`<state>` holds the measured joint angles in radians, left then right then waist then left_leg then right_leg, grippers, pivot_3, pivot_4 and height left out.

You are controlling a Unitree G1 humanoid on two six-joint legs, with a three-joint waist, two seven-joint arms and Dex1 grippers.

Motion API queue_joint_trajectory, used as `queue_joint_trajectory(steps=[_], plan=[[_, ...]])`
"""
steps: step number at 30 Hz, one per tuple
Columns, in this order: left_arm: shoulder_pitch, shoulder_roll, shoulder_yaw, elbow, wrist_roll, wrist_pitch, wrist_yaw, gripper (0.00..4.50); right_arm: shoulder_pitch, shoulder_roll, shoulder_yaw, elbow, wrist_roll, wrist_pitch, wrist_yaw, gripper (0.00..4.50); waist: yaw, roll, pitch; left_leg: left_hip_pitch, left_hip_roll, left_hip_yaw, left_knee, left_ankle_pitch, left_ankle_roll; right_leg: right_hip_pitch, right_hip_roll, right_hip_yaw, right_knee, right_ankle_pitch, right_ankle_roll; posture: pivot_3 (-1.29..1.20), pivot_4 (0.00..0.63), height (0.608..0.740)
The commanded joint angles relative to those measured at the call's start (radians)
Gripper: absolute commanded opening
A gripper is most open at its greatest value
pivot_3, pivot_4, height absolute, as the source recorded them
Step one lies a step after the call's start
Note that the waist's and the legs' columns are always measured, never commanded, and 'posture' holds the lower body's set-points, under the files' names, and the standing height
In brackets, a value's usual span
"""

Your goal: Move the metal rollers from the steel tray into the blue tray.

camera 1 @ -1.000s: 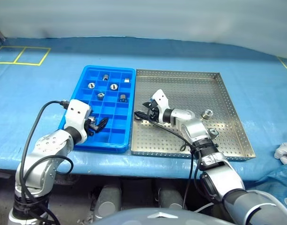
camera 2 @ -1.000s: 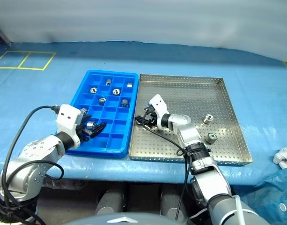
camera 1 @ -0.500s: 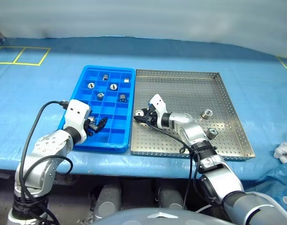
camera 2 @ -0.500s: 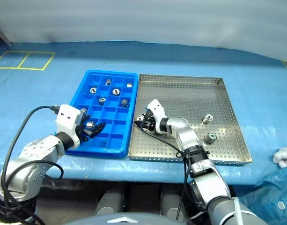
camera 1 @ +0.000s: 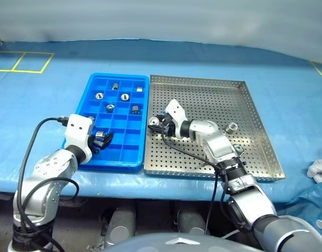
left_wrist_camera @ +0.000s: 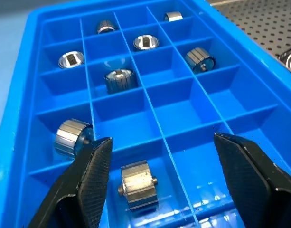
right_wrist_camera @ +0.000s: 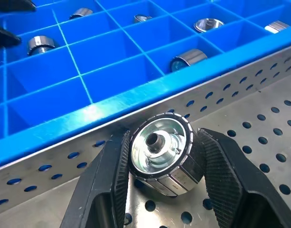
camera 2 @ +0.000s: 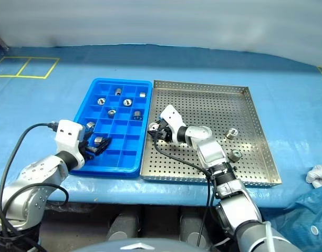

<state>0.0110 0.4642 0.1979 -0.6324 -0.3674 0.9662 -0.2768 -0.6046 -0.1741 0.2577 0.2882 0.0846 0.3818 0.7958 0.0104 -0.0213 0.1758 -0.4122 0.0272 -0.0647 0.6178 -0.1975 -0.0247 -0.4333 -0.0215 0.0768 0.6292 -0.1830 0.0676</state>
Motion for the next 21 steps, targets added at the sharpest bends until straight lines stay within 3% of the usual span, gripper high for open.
queue_joint_trajectory(steps=[1, 7, 21], plan=[[0.025, -0.019, 0.047, -0.068, -0.003, -0.016, 0.026, 3.71, -0.1, 0.086, 0.057, -0.055, 0.01, -0.054, 0.026, 1.88, 0.0, 0.0, 0.0, 0.0, 0.001, 0.0, -0.002, 0.0, 0.0, -0.001, 0.001, 0.0, 0.0, 0.0, -0.001, 0.34, 0.15, 0.74], [0.077, -0.032, 0.069, -0.114, -0.013, -0.011, 0.035, 3.71, -0.147, 0.121, 0.074, 0.03, -0.055, -0.104, -0.022, 1.88, 0.021, -0.001, 0.0, -0.001, 0.003, -0.002, -0.004, 0.0, 0.0, -0.009, 0.003, -0.003, 0.013, -0.005, -0.011, 0.38, 0.15, 0.74], [0.056, -0.013, 0.053, -0.102, -0.023, -0.013, 0.01, 3.71, -0.127, 0.086, 0.087, 0.059, -0.138, -0.117, -0.059, 1.88, 0.041, -0.001, 0.0, -0.001, 0.004, -0.006, -0.003, 0.003, -0.005, -0.008, 0.005, -0.005, 0.015, -0.008, -0.015, 0.34, 0.15, 0.74]])
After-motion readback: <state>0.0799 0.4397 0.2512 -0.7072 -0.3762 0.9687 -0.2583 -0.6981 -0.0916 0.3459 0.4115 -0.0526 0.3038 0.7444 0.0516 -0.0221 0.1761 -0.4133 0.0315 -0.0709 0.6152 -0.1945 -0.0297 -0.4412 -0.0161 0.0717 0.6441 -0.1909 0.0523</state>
